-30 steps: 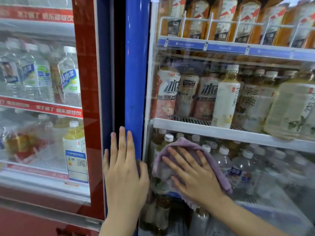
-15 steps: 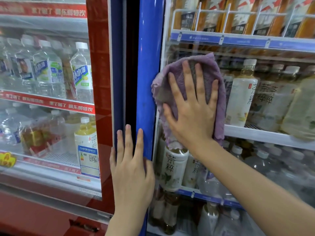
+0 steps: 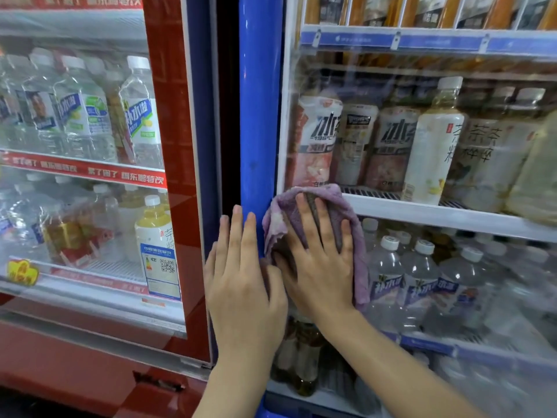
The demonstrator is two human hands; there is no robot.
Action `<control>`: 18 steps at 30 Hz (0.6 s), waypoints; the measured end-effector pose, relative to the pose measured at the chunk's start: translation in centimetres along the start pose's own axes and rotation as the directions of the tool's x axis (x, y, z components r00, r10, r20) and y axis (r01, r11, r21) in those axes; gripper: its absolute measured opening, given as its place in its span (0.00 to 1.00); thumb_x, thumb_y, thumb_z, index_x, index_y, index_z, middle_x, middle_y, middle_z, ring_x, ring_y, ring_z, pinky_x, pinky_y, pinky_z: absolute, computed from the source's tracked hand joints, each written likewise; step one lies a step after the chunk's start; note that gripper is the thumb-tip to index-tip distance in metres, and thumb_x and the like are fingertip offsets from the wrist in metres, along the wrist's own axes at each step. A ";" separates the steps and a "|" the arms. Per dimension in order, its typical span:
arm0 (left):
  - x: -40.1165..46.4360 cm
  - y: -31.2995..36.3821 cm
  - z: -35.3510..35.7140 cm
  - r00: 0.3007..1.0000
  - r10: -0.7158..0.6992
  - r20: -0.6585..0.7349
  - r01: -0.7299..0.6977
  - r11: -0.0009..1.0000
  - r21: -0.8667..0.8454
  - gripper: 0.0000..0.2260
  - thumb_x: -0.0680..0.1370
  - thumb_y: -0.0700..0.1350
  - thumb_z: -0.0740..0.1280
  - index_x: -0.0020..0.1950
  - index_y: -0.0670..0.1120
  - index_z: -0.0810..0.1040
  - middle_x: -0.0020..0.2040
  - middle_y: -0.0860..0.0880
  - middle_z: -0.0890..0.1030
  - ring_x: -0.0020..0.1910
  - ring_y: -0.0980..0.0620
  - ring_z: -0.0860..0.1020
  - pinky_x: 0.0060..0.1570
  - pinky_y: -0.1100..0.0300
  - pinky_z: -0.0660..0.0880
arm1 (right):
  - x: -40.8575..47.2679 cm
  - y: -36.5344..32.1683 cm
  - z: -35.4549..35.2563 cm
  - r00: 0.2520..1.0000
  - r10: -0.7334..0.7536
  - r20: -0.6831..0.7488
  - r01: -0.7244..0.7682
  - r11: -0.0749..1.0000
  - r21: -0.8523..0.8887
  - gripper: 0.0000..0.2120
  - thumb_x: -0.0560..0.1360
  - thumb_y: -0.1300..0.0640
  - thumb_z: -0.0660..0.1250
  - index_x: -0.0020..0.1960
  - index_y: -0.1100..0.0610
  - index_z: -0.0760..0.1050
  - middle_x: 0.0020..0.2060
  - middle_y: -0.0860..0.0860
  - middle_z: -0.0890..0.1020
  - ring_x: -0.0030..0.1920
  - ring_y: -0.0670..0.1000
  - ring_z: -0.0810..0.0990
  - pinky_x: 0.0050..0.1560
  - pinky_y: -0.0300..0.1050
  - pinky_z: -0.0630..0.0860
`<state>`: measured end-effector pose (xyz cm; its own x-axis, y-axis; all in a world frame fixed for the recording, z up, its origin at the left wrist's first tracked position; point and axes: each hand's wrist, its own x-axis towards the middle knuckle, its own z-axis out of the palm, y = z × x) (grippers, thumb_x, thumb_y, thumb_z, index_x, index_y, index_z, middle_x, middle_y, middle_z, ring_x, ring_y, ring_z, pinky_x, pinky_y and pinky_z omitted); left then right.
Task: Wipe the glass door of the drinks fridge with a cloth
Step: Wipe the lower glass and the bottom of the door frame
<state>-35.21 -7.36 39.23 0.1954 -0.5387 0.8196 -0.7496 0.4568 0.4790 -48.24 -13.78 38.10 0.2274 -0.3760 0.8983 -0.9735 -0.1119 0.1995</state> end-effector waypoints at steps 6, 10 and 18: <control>-1.1 1.5 1.1 0.989 0.146 -0.022 -0.147 0.980 -0.131 0.24 0.78 0.36 0.63 0.75 0.39 0.75 0.73 0.44 0.77 0.74 0.47 0.74 0.73 0.48 0.72 | -1.1 2.9 -2.3 0.994 -0.108 -0.001 0.106 0.972 0.210 0.34 0.82 0.57 0.66 0.84 0.59 0.57 0.85 0.55 0.57 0.85 0.53 0.53 0.84 0.55 0.50; -1.3 2.1 2.9 0.980 0.193 0.055 -0.189 0.979 -0.071 0.27 0.79 0.37 0.63 0.79 0.37 0.69 0.79 0.41 0.71 0.79 0.45 0.68 0.78 0.48 0.66 | -2.6 6.1 -5.4 0.981 -0.186 0.060 0.156 0.930 0.334 0.31 0.80 0.65 0.63 0.82 0.65 0.61 0.83 0.59 0.62 0.84 0.56 0.56 0.83 0.57 0.59; -1.1 1.7 7.7 0.968 0.228 0.103 -0.240 0.963 0.121 0.32 0.86 0.52 0.61 0.86 0.45 0.51 0.86 0.39 0.48 0.85 0.41 0.44 0.84 0.48 0.44 | -9.7 11.9 -9.5 0.974 -0.086 0.210 0.052 0.985 0.162 0.34 0.77 0.64 0.62 0.83 0.64 0.60 0.84 0.57 0.58 0.85 0.57 0.54 0.83 0.58 0.55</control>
<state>-41.56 -11.48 36.75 -0.0466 -0.4901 0.8704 -0.8454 0.4835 0.2270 -62.31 -2.71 35.54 0.3107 -0.5499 0.7753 -0.9432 -0.2793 0.1798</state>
